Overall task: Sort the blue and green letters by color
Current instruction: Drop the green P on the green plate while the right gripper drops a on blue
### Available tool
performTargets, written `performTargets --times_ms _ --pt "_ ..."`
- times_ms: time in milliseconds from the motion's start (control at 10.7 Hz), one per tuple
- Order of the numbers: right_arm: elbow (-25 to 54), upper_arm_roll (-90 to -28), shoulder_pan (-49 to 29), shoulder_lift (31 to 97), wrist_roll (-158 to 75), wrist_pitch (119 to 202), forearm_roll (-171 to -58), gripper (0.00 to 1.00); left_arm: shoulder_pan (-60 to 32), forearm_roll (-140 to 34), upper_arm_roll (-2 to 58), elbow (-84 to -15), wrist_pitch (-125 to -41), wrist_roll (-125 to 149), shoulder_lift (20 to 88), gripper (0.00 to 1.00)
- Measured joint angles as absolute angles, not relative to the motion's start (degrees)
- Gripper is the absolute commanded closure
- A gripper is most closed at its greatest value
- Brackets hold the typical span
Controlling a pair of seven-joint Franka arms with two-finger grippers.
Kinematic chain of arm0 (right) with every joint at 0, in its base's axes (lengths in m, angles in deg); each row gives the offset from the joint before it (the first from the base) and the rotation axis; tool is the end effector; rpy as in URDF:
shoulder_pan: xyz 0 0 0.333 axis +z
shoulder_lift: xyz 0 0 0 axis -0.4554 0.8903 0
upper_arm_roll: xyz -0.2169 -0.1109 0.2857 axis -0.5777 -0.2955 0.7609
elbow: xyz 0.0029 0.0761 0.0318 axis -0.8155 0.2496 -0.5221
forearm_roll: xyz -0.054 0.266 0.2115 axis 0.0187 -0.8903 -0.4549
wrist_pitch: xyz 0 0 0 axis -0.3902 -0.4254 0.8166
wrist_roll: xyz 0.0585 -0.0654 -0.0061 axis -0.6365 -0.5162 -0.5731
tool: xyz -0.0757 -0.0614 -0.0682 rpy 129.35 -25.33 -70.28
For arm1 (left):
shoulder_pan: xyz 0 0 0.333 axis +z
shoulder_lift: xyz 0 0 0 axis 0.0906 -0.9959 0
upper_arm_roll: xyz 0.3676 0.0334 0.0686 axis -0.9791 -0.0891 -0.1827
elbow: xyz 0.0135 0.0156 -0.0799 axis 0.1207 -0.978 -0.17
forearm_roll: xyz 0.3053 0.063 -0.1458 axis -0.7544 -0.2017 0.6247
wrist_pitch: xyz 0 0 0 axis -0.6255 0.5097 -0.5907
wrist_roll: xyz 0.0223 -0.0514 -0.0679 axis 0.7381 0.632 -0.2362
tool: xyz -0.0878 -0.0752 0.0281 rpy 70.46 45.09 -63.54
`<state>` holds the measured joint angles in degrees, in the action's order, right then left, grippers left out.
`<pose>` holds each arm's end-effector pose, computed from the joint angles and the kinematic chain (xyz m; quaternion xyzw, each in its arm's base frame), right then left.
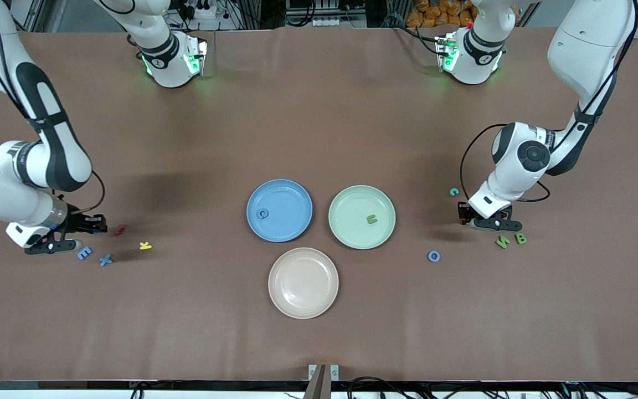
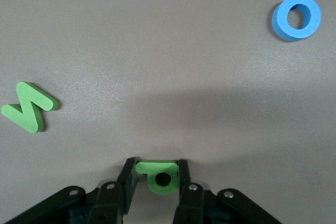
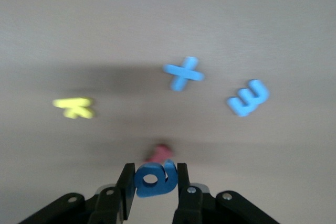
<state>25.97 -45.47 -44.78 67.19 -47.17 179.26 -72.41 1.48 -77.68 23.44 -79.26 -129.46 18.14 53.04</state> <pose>0.6013 -0.1120 0.3207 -0.9991 -0.0369 0.0222 0.0043 0.5510 -0.0737 0.2625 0.9949 -0.0658 0.0753 0.0137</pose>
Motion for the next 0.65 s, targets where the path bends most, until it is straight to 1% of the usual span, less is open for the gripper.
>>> performTargets --times_ms 280,467,654 --pt "26.29 -45.04 -33.44 66.7 -24.58 177.95 -72.51 1.0 1.33 -77.72 23.69 -78.69 -128.73 19.4 53.53 0.77" --pt "26.19 -44.96 -24.63 66.8 -10.0 177.96 -72.52 1.0 -1.52 -77.72 24.31 -75.61 -121.95 26.4 55.68 0.77" --pt "25.73 -44.96 -17.18 66.86 1.2 177.97 -72.82 1.0 -7.7 -76.99 24.71 -71.73 -116.3 36.19 57.31 0.77"
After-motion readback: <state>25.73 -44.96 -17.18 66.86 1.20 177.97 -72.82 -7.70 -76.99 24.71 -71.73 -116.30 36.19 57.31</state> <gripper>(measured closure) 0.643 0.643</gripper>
